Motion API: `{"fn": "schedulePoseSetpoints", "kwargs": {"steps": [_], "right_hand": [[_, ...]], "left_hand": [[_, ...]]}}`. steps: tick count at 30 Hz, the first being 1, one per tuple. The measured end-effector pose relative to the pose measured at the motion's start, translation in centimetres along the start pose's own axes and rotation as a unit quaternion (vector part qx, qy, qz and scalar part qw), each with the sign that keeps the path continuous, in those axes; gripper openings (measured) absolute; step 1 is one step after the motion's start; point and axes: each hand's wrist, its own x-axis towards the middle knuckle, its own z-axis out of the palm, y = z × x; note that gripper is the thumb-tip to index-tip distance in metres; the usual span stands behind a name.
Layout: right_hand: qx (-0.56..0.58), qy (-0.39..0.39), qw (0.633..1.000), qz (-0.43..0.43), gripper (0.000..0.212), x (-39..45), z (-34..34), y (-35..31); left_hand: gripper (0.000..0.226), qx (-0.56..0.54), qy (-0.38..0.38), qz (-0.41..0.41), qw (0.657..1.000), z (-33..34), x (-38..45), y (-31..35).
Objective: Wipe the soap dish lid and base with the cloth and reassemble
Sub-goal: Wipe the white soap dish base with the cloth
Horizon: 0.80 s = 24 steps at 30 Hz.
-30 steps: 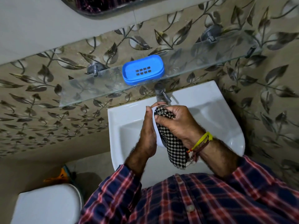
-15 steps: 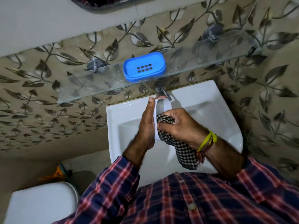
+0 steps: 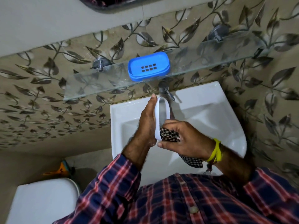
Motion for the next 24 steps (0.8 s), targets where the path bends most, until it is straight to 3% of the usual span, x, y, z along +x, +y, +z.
{"fn": "schedulePoseSetpoints", "kwargs": {"steps": [3,4,6,9,12,14,16,19,21,24], "right_hand": [[-0.026,0.089,0.996,-0.014,0.029,0.0,0.6,-0.1],[0.004,0.105,0.994,-0.004,0.027,0.2,0.8,-0.2],[0.124,0.134,0.982,0.053,0.028,0.8,0.6,-0.4],[0.38,0.156,0.899,0.152,0.031,1.3,-0.1,-0.6],[0.516,0.108,0.825,0.202,0.033,1.4,-0.5,-1.1],[0.545,0.092,0.81,0.198,0.039,1.7,-0.3,-1.5],[0.522,0.092,0.827,0.187,0.043,1.9,0.1,-1.8],[0.482,0.06,0.86,0.16,0.023,1.4,0.7,-1.7],[0.483,0.047,0.86,0.158,0.011,1.1,0.8,-1.6],[0.484,0.052,0.861,0.147,0.013,1.3,0.7,-1.6]], "left_hand": [[0.066,0.025,0.017,-0.019,0.999,0.4,0.2,0.1],[0.067,0.058,0.014,0.009,0.998,0.2,0.1,0.2],[0.061,0.166,0.0,0.163,0.973,-0.6,-0.6,-0.1],[0.063,0.319,-0.048,0.374,0.869,-2.2,-1.3,-3.0],[0.063,0.327,-0.037,0.444,0.833,-2.1,-1.3,-4.8],[0.051,0.29,-0.012,0.454,0.843,-1.4,-1.2,-4.5],[0.047,0.223,-0.001,0.429,0.875,-1.1,-1.2,-3.9],[0.07,0.137,-0.002,0.372,0.918,-1.3,-1.6,-2.7],[0.076,0.142,-0.004,0.353,0.925,-1.4,-1.9,-2.6],[0.065,0.147,0.015,0.341,0.928,-1.3,-2.3,-2.6]]}}
